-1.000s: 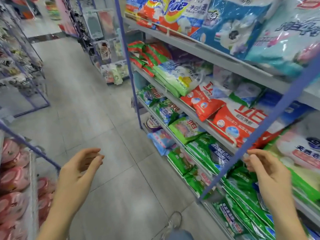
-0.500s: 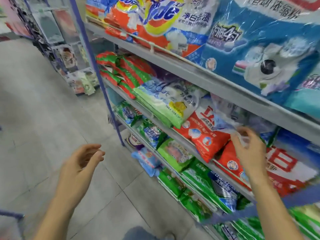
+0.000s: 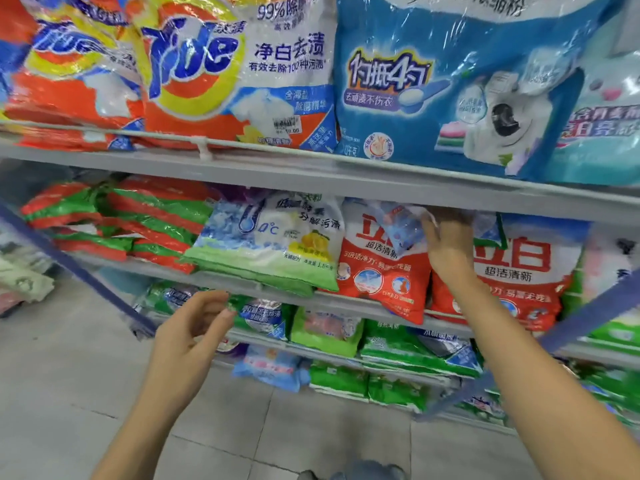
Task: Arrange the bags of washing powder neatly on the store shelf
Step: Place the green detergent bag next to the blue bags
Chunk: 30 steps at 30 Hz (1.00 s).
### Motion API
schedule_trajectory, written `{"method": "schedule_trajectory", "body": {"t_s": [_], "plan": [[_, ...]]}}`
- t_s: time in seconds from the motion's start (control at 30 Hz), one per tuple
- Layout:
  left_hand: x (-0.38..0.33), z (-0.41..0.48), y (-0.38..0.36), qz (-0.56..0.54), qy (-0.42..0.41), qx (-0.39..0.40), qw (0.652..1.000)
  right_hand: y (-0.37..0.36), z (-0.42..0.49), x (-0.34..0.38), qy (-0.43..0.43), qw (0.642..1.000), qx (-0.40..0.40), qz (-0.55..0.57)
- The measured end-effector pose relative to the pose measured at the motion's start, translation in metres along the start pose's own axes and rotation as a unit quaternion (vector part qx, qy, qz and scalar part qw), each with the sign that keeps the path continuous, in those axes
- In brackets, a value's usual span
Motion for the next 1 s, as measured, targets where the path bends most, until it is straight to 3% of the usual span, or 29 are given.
{"method": "schedule_trajectory", "body": {"t_s": [0.3,0.43,0.53,0.67,0.83,0.9,1.0], "plan": [[0.005,0.026,-0.027,-0.015,-0.010,0.142,0.990,0.066,-0.077,-0.001,-0.041,0.973,0.041,0.224],[0.001,0.025,-0.063,-0.011,-0.025,0.214,0.976,0.105,-0.101,-0.020,-0.118,0.950,-0.043,0.285],[-0.007,0.020,-0.097,-0.009,-0.039,0.259,0.965,0.131,-0.110,-0.033,-0.130,0.937,-0.048,0.321],[-0.022,0.001,-0.154,-0.008,-0.021,0.358,0.934,0.161,-0.135,-0.050,-0.144,0.930,-0.006,0.339],[-0.066,-0.068,-0.239,0.039,-0.052,0.528,0.847,0.219,-0.173,-0.080,-0.166,0.890,-0.025,0.424],[-0.084,-0.096,-0.271,0.018,-0.028,0.550,0.834,0.245,-0.183,-0.089,-0.161,0.875,-0.033,0.454],[-0.107,-0.121,-0.316,-0.122,0.058,0.531,0.836,0.286,-0.196,-0.117,-0.148,0.867,-0.055,0.472]]}}
Point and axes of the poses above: each hand's wrist, its own z-axis towards the middle knuckle, its own y-axis out of the back of the hand, x = y × z, the point moved 6 cm from there along z, towards the middle knuckle, and after that the axes turned 11 degrees about -z, right-handed, at the moved point
